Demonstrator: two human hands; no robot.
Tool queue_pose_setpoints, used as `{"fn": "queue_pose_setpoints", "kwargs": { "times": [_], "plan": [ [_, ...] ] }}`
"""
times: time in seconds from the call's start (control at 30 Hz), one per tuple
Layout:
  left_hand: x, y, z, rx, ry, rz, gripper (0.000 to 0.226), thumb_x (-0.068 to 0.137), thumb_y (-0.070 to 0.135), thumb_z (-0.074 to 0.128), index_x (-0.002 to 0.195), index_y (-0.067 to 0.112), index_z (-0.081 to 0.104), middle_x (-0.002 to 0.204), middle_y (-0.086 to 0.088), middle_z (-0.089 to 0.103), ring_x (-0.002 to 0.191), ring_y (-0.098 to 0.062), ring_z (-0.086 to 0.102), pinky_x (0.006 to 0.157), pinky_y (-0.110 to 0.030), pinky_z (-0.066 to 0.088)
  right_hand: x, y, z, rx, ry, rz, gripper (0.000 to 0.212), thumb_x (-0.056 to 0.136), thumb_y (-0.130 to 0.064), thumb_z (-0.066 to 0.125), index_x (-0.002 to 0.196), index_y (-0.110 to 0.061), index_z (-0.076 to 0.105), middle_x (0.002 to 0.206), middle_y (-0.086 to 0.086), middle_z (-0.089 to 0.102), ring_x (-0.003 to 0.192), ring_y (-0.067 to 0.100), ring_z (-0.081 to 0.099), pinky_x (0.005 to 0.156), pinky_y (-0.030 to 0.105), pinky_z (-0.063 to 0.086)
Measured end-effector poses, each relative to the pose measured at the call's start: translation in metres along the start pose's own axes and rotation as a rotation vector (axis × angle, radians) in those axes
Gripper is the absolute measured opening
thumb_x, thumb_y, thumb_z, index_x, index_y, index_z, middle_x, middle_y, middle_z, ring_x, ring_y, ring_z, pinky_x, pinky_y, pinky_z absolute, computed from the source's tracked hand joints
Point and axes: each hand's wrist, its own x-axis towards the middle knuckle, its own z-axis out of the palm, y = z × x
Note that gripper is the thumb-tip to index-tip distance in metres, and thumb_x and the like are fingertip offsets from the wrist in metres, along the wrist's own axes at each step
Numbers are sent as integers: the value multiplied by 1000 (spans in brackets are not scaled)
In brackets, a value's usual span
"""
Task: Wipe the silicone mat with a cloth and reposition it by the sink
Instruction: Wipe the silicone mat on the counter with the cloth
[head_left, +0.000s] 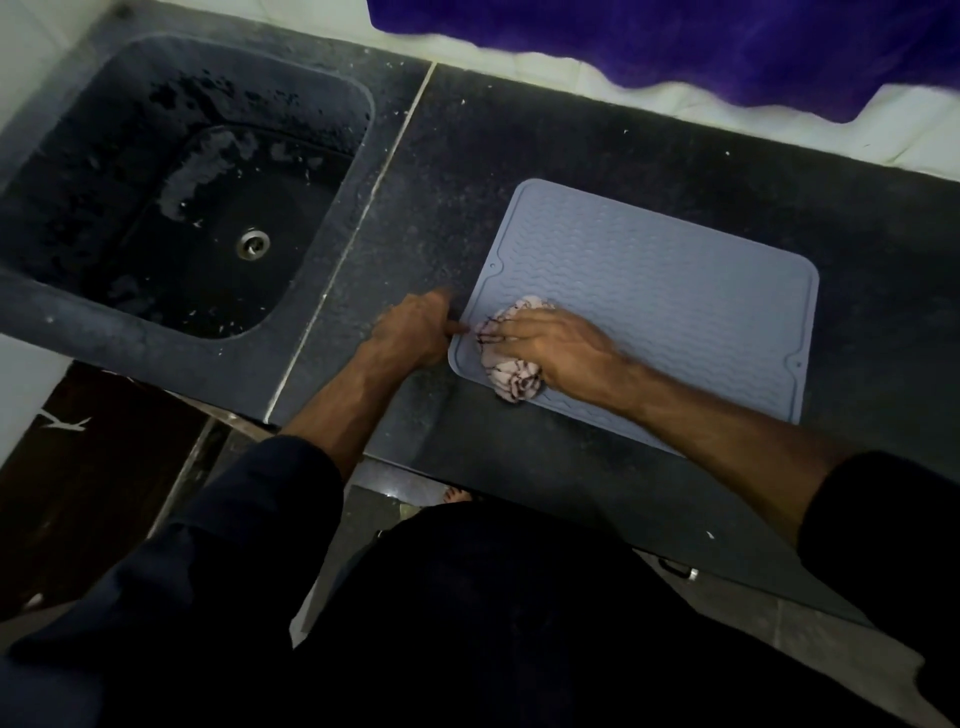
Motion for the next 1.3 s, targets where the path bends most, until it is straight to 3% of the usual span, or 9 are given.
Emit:
{"fn": "queue_pose_setpoints", "kwargs": {
  "times": [0.17,0.27,0.4,0.57,0.67,0.83,1.1,1.3],
  "plan": [
    [3,-1,-2,31,-68,-5,38,89,38,61,123,21,56,123,-5,58,106,-25,57,95,-47,47,-6,13,-8,32,-59,44,52,71,-15,79,120,-13,63,124,9,64,121,27,54,107,43,40],
    [4,-1,-2,23,-39,-21,37,90,42,59,119,20,57,117,-7,61,103,-27,58,95,-49,46,7,-9,-5,68,19,-42,40,79,-19,72,118,-16,65,125,8,63,120,27,54,104,39,38],
    [2,-2,-1,22,3,-33,36,89,45,59,115,20,58,112,-7,63,102,-27,59,99,-53,42,3,-19,1,-15,-33,-39,31,90,-24,55,120,-19,64,128,5,59,121,26,50,100,36,39],
    [4,-1,3,-40,-7,-77,32,89,44,60,112,22,58,106,-2,61,101,-24,58,103,-56,38,-21,-4,-14,-66,-133,-47,34,81,-22,68,114,-13,66,119,9,63,113,27,54,97,40,43],
    [6,-1,5,-55,-14,-98,32,88,46,59,112,23,58,106,-4,62,100,-24,58,102,-56,39,-12,-9,-17,9,-62,-48,44,79,-17,72,121,-14,63,126,12,60,120,31,51,102,43,40],
    [5,-3,9,1,12,-76,32,87,47,60,110,25,58,107,-4,64,101,-25,59,101,-57,39,1,-21,-7,23,-99,-11,37,94,-28,47,129,-21,55,137,3,51,128,21,42,103,39,40],
    [0,4,14,25,48,-115,31,88,38,62,115,23,56,115,-5,63,115,-26,56,111,-60,19,-36,2,-16,-71,-133,-10,44,75,-17,74,118,-16,64,125,7,61,117,25,52,98,37,42],
    [-12,15,18,87,113,-120,34,90,28,60,121,17,51,117,-8,64,117,-28,56,112,-61,10,-39,-2,-5,47,-17,-23,42,81,-13,68,122,-16,63,132,10,59,123,30,52,104,43,38]
  ]
}}
